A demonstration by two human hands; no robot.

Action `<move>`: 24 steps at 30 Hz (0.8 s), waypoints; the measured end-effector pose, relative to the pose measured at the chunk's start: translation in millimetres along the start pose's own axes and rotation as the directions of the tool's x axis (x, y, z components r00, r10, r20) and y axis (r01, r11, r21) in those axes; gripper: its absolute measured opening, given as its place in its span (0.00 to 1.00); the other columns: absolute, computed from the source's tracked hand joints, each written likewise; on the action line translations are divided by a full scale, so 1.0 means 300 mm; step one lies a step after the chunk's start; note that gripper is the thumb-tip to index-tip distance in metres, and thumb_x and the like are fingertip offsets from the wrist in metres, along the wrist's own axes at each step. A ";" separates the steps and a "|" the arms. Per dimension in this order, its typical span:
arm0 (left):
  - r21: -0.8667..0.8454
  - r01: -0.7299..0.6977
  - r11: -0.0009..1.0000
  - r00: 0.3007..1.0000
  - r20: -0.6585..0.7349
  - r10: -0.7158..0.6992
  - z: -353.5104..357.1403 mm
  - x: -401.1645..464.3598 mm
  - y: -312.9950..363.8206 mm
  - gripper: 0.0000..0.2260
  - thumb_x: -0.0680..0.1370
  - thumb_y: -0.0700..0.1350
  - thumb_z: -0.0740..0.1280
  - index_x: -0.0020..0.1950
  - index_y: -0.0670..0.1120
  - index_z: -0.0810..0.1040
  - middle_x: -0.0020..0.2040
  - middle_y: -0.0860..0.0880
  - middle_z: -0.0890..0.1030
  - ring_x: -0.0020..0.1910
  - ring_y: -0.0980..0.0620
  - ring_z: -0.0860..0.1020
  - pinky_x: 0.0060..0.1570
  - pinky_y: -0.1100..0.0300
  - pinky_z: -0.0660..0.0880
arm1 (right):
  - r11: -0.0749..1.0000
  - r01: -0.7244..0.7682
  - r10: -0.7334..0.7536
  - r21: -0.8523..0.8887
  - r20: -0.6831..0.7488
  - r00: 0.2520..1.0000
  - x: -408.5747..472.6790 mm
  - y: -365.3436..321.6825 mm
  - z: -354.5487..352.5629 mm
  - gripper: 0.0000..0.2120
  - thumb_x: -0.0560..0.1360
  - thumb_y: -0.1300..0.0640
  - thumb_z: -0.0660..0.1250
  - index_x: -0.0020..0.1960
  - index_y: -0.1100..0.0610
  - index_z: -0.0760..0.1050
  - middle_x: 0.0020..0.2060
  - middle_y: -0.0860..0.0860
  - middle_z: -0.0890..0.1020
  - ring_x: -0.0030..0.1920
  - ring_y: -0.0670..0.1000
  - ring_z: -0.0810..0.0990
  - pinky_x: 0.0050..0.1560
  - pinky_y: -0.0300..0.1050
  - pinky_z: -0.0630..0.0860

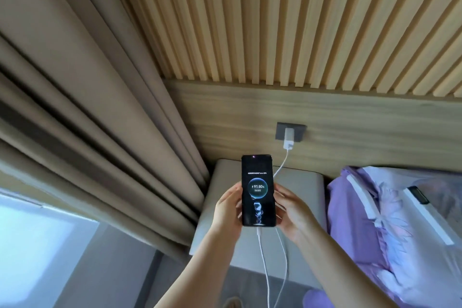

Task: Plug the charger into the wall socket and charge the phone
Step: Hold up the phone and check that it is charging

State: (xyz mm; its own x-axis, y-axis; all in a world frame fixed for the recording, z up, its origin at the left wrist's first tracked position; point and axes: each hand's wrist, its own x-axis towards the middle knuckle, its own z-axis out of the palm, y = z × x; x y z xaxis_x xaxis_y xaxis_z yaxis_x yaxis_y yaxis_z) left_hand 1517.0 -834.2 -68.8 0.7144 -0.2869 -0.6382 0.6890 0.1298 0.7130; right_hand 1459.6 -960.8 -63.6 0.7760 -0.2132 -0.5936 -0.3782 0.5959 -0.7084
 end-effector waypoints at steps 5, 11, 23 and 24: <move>0.014 0.114 0.993 0.991 -0.073 -0.112 -0.098 0.164 -0.069 0.12 0.79 0.42 0.61 0.59 0.44 0.80 0.53 0.44 0.82 0.49 0.45 0.78 0.43 0.57 0.72 | 0.992 -0.125 0.129 0.033 -0.145 0.981 0.160 0.132 -0.009 0.17 0.76 0.70 0.58 0.54 0.54 0.79 0.42 0.53 0.82 0.41 0.52 0.79 0.39 0.44 0.71; 0.100 0.219 0.970 0.969 -0.140 -0.204 -0.167 0.367 -0.171 0.12 0.78 0.40 0.61 0.57 0.46 0.81 0.49 0.47 0.83 0.45 0.49 0.80 0.42 0.58 0.74 | 0.978 -0.209 0.206 0.022 -0.279 0.938 0.366 0.270 -0.066 0.17 0.75 0.73 0.59 0.57 0.58 0.78 0.48 0.59 0.83 0.46 0.57 0.82 0.44 0.47 0.77; 0.433 0.337 0.836 0.939 -0.086 -0.334 -0.241 0.713 -0.350 0.24 0.72 0.29 0.56 0.62 0.44 0.79 0.45 0.44 0.81 0.42 0.50 0.79 0.39 0.59 0.77 | 0.896 -0.415 0.327 -0.158 -0.399 0.857 0.672 0.499 -0.203 0.20 0.76 0.71 0.51 0.50 0.52 0.76 0.44 0.52 0.81 0.50 0.53 0.79 0.57 0.48 0.73; 0.451 0.344 0.823 0.936 -0.098 -0.338 -0.246 0.728 -0.361 0.25 0.72 0.28 0.55 0.62 0.45 0.79 0.44 0.45 0.81 0.41 0.50 0.78 0.39 0.59 0.77 | 0.896 -0.415 0.323 -0.160 -0.406 0.855 0.686 0.509 -0.203 0.20 0.76 0.71 0.52 0.52 0.53 0.77 0.45 0.53 0.82 0.50 0.53 0.79 0.59 0.49 0.73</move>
State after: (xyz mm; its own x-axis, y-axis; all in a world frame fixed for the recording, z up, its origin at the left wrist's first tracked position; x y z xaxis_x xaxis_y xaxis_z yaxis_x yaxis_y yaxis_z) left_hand 1607.2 -840.9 -306.8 0.4478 -0.2197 -0.8667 0.7584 -0.4202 0.4983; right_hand 1530.8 -960.8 -317.2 0.3361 -0.3037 -0.8915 -0.7416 0.4981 -0.4493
